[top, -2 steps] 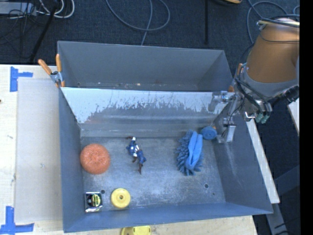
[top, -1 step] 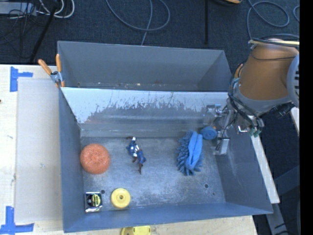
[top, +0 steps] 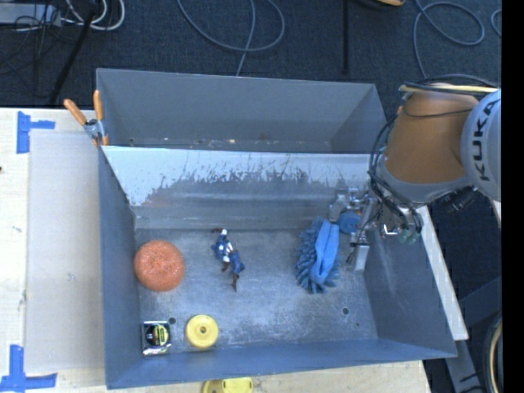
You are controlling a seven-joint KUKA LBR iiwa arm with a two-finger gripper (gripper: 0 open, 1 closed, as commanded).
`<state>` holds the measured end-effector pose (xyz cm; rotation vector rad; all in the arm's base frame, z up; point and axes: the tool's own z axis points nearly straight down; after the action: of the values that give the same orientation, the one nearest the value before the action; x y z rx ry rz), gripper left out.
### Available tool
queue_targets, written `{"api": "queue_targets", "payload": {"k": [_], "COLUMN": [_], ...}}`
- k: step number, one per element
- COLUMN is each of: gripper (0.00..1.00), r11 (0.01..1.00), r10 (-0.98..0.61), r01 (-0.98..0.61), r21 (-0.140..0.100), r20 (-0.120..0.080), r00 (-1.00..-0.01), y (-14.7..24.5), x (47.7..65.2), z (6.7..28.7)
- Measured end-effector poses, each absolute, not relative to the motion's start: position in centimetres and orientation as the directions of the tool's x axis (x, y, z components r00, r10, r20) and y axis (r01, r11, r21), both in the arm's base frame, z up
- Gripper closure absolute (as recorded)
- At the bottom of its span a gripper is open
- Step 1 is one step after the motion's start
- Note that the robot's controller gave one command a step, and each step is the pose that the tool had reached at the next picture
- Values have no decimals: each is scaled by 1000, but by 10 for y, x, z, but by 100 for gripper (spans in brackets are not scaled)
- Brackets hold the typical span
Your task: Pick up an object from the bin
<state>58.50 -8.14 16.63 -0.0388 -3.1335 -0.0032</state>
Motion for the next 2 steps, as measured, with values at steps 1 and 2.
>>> {"api": "queue_targets", "payload": {"k": [1,2], "gripper": [0,0], "r11": [999,964], "r10": [-47,-266], "r01": [-47,-266], "r21": [0,1], "r20": [1,0], "r00": [-999,-964], "y": [-77,-74], "x": [587,586], "z": [155,125]}}
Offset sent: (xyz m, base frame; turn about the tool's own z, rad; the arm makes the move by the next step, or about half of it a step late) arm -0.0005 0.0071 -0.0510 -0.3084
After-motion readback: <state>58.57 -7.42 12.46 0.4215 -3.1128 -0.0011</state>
